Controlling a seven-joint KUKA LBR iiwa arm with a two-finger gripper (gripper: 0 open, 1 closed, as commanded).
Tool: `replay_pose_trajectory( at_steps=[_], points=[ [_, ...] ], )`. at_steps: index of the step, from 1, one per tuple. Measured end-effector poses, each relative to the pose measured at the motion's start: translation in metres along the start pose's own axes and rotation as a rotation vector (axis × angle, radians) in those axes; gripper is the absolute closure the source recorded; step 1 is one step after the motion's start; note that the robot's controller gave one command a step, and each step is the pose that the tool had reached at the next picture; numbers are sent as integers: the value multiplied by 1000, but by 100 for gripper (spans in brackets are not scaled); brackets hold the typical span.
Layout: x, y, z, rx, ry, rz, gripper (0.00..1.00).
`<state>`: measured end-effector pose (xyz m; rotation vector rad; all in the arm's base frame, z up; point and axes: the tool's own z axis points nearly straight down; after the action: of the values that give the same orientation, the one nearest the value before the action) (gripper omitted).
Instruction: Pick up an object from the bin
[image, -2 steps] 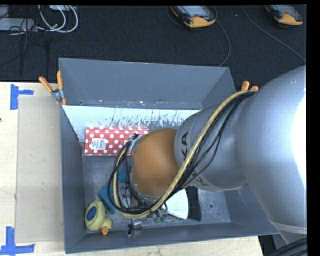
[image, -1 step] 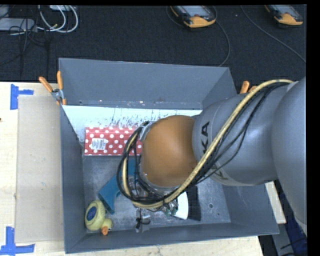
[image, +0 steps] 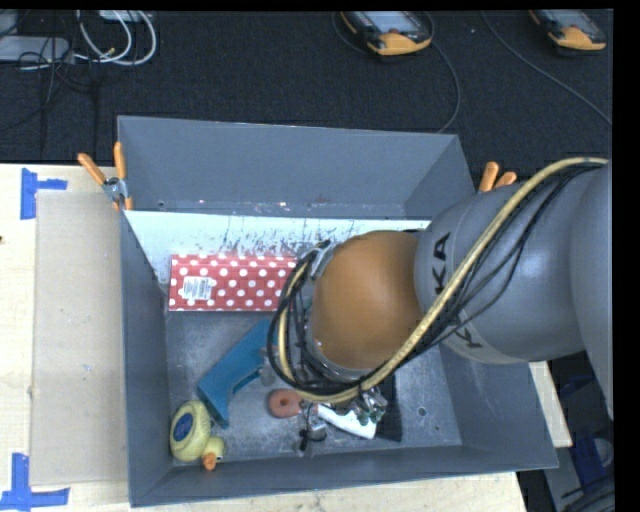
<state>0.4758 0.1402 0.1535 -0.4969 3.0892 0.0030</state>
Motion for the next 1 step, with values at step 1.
replay_pose_trajectory(
  at_steps=[1],
  points=[
    [-5,-18,25,-2,22,-35,0]
  ],
)
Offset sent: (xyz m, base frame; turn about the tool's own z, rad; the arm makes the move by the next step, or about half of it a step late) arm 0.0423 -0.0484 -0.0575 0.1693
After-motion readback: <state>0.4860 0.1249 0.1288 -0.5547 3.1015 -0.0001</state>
